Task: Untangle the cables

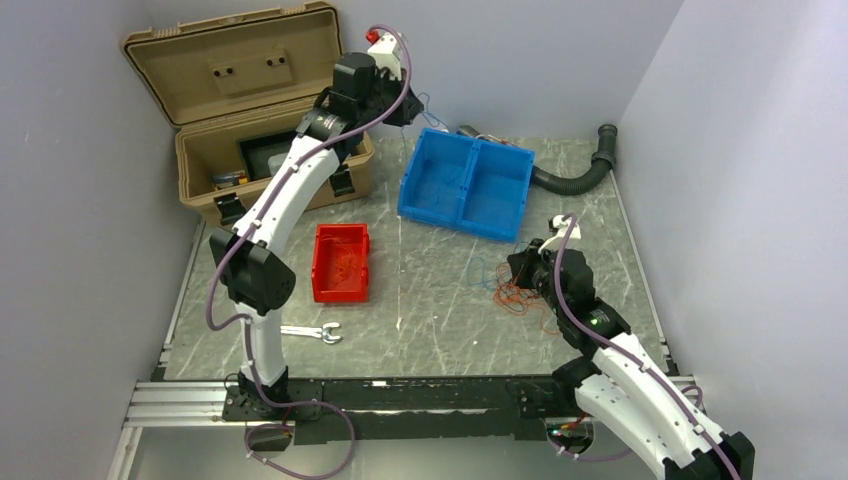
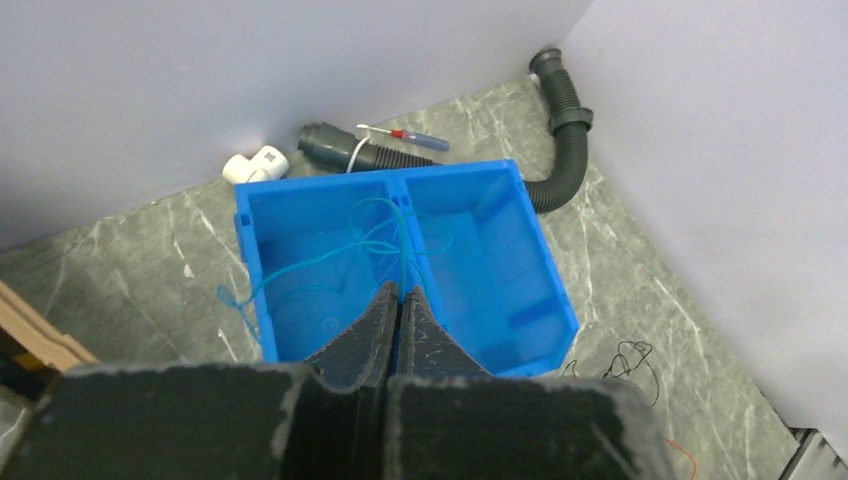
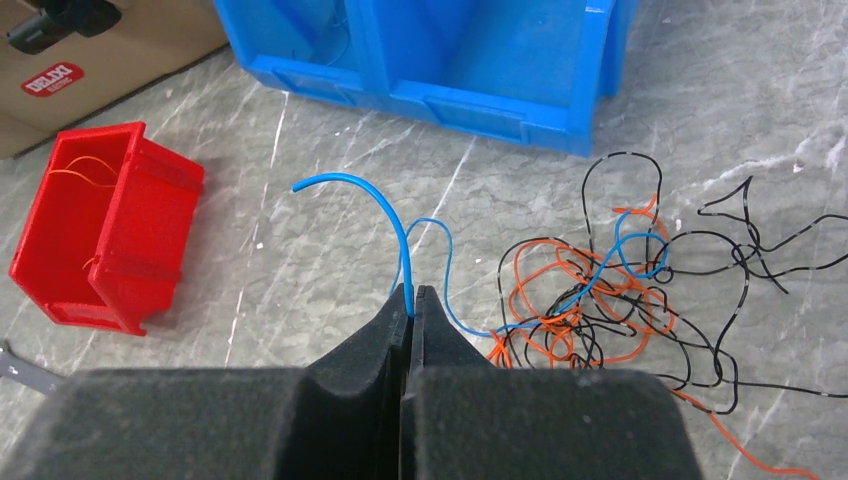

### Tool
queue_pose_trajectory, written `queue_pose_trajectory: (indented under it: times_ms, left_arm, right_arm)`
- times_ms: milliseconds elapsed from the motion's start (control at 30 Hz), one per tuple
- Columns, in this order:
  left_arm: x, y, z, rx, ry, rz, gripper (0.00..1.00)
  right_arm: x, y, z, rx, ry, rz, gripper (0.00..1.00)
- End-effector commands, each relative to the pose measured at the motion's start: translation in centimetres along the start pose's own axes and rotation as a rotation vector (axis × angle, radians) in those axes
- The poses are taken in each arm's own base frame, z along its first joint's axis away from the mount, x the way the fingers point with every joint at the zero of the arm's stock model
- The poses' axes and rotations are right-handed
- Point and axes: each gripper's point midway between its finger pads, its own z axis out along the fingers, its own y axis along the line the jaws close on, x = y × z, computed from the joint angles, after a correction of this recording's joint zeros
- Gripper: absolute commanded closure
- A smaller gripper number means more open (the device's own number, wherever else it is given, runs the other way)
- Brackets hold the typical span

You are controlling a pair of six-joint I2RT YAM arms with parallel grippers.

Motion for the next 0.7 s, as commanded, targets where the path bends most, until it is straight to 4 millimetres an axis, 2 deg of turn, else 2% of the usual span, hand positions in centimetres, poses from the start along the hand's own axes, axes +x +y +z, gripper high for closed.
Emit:
queue_pose_trajectory:
  times_ms: [0, 67, 233, 533, 667]
  left_arm:
    - [-3.3, -0.7, -2.1, -0.046, -0.082, 0.075, 1.00]
    - [-4.7, -0.7, -3.4, -0.069, -0.124, 0.098, 1.00]
    - [-7.7, -2.2, -6.0, -0.049, -0.195, 0.134, 1.00]
    - [-10.7, -4.2, -8.7, -0.004, -0.276, 0.150, 1.00]
    - [-11.4, -4.9, -9.3, 0.026, -0.304, 0.149, 1.00]
  right_arm:
    - [-2.3, 0.7, -0.7, -0.009, -0.057, 0.000, 1.00]
    - [-2.3, 0.6, -0.7, -0.007, -0.056, 0.000, 1.00]
    - [-2.5, 0.8, -0.6, -0.012, -0.059, 0.000, 1.00]
    - [-2.5, 1.0, -0.5, -0.019, -0.056, 0.003, 1.00]
    - [-2.7, 0.9, -0.6, -0.015, -0.058, -0.002, 1.00]
